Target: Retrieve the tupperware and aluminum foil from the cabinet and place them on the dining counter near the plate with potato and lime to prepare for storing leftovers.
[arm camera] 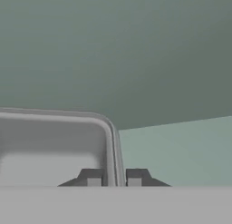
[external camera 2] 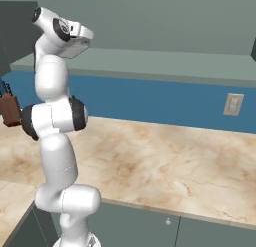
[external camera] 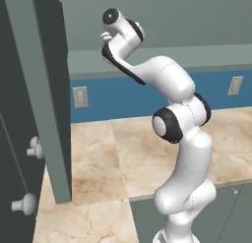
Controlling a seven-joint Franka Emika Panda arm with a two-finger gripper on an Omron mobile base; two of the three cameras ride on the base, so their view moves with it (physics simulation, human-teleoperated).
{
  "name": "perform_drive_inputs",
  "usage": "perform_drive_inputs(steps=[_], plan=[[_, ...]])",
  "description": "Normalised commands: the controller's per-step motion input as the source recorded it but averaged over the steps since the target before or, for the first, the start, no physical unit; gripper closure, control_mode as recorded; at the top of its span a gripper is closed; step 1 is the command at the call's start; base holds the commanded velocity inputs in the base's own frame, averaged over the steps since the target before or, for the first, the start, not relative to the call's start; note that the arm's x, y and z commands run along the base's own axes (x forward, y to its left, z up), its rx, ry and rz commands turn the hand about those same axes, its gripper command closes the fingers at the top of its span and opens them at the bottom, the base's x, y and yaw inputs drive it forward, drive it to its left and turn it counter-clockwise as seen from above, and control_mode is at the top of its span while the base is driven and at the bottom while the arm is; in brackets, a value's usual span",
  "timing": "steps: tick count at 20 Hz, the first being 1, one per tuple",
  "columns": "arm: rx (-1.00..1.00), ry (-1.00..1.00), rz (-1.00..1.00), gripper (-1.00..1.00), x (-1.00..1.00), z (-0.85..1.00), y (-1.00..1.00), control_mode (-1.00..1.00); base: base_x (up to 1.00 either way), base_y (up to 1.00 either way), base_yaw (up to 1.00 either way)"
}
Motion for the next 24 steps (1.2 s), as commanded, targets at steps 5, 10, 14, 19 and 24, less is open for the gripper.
perform_drive_inputs(steps=[5,10,14,19,24], plan=[[-0.1,-0.1,-0.19,1.0,-0.57,0.01,-0.37,-1.0,0.0,0.0,0.0],[-0.04,-0.05,-0.17,1.0,-0.92,0.02,-0.31,-1.0,0.0,0.0,0.0],[0.0,-0.03,-0.15,1.0,-1.0,0.09,-0.57,-1.0,0.0,0.0,0.0],[0.08,-0.08,-0.07,1.0,-1.0,0.02,-0.95,-1.0,0.0,0.0,0.0],[0.16,-0.11,0.0,1.0,-1.0,-0.08,-0.73,-1.0,0.0,0.0,0.0]])
